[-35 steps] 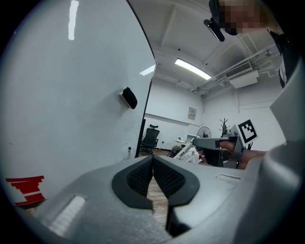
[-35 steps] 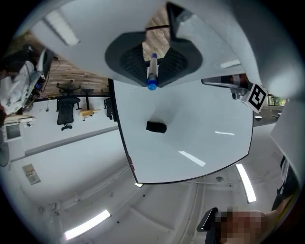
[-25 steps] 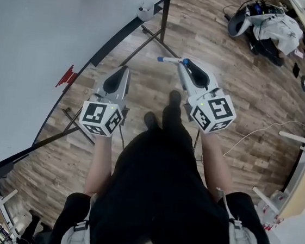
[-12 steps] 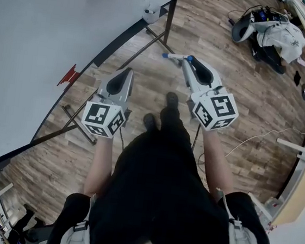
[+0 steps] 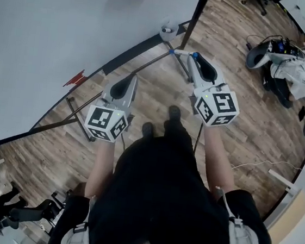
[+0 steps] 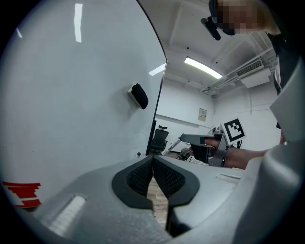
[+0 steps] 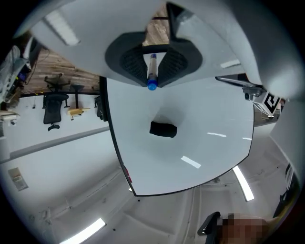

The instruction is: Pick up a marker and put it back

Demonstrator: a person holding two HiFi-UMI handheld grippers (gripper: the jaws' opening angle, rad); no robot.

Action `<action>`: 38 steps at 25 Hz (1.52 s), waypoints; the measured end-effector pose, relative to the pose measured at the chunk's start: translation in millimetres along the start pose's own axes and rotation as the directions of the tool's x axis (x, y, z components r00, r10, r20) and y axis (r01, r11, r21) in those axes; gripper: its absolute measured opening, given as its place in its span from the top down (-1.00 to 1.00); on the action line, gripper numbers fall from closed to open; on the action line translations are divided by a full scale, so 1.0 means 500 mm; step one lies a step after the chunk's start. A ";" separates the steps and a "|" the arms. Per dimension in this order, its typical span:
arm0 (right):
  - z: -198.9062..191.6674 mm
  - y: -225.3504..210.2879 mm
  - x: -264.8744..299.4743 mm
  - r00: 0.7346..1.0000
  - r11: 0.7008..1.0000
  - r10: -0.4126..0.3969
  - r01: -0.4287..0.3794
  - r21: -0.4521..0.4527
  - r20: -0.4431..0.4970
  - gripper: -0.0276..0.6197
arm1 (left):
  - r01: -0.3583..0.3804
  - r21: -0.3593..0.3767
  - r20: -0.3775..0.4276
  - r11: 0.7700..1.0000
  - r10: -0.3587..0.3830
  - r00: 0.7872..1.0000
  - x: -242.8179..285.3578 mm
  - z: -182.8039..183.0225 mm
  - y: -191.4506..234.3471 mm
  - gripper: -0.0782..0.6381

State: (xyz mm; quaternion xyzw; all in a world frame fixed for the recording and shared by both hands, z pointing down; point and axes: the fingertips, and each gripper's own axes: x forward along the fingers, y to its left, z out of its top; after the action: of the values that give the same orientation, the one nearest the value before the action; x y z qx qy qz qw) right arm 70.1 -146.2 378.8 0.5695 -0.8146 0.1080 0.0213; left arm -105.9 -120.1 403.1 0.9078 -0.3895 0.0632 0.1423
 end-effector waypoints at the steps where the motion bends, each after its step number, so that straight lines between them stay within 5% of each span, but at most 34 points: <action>1: 0.009 -0.011 0.020 1.000 1.000 0.023 -0.023 -0.008 0.002 0.69 | -0.018 0.001 0.006 1.000 0.018 1.000 0.013 0.006 0.001 0.75; 12: 0.045 -0.124 0.200 0.984 0.984 0.173 -0.174 -0.039 -0.033 0.69 | -0.226 -0.065 0.081 0.972 0.231 0.969 0.084 0.066 0.036 0.75; 20: -0.008 -0.156 0.295 0.964 0.969 0.240 -0.245 -0.035 -0.112 0.69 | -0.369 -0.099 0.066 0.924 0.376 0.924 0.076 0.053 0.060 0.75; 38: -0.139 -0.178 0.330 0.920 0.963 0.266 -0.269 0.031 -0.287 0.68 | -0.451 -0.119 0.072 0.884 0.461 0.884 0.055 0.042 0.043 0.75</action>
State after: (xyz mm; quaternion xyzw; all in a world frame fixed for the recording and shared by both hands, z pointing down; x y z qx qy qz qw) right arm 88.9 -314.0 486.2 0.4308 -0.8734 0.1878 0.1274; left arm -102.4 -159.9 393.9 0.7845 -0.6013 0.0309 0.1487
